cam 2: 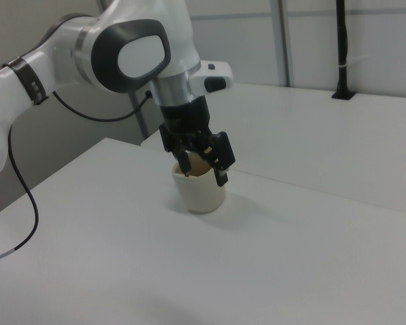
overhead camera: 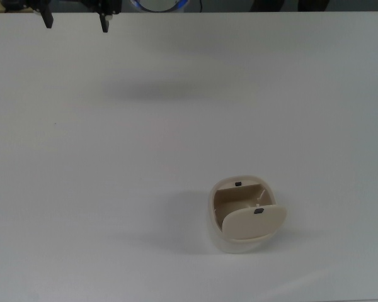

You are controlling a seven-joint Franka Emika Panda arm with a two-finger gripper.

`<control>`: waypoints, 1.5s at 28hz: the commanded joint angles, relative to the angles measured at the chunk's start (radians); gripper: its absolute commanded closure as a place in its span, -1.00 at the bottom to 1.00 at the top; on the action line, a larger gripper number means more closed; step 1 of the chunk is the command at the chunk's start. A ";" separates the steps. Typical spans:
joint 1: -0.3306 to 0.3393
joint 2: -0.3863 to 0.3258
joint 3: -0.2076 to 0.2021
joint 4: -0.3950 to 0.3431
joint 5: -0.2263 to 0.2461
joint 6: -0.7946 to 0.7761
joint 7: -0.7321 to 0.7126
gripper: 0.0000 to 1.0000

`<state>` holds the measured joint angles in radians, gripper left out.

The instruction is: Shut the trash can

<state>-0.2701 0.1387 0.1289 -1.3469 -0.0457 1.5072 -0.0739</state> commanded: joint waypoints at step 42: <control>0.241 0.272 0.138 0.055 -0.382 0.746 1.011 1.00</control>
<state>-0.0741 0.3307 0.2752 -1.3507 -0.3119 2.2115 0.8194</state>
